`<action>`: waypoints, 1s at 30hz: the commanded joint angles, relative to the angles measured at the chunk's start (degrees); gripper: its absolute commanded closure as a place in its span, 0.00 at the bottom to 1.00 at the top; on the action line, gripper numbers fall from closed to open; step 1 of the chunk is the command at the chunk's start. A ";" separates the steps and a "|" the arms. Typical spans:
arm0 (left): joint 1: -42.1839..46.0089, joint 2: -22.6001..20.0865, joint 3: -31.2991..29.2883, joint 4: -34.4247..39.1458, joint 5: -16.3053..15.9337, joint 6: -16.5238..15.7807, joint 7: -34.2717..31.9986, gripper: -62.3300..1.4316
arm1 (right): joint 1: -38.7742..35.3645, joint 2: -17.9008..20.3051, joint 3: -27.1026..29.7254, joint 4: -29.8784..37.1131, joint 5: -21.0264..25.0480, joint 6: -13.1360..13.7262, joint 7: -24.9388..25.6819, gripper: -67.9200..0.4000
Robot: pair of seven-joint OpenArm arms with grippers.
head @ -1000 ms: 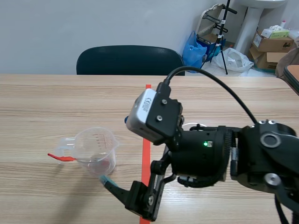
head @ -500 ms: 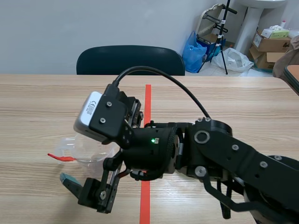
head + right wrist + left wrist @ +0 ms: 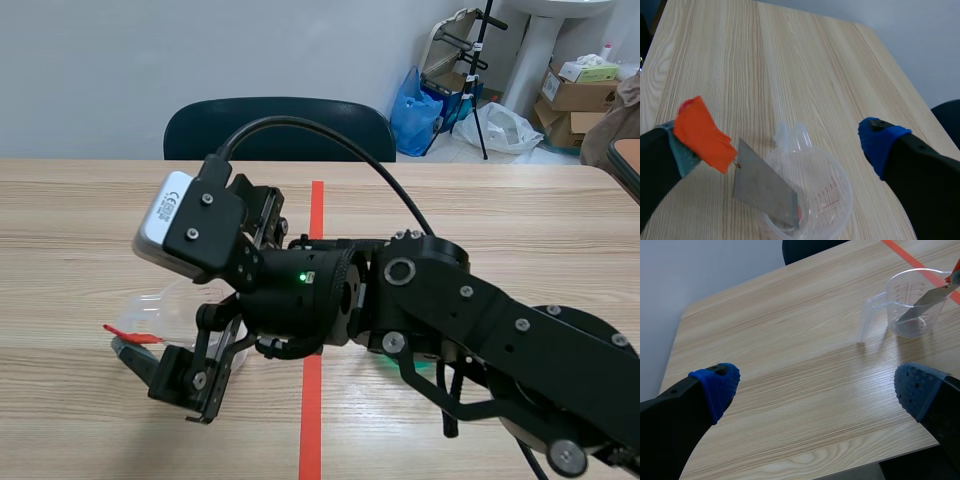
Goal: Do the redox reaction experiment
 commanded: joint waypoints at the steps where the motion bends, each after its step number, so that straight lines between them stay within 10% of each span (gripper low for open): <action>1: 0.07 0.00 0.11 0.96 -0.81 -0.15 -0.96 0.00 | 0.96 0.13 0.26 0.70 0.39 -0.22 1.18 0.25; 17: 0.07 0.00 0.11 0.96 -0.79 -0.15 -0.96 0.00 | 0.96 0.15 0.37 0.70 0.39 -0.22 1.90 0.98; 30: 0.07 0.00 0.11 0.96 -0.79 -0.15 -0.94 0.00 | 0.98 0.13 2.43 3.54 2.73 0.28 -4.26 0.99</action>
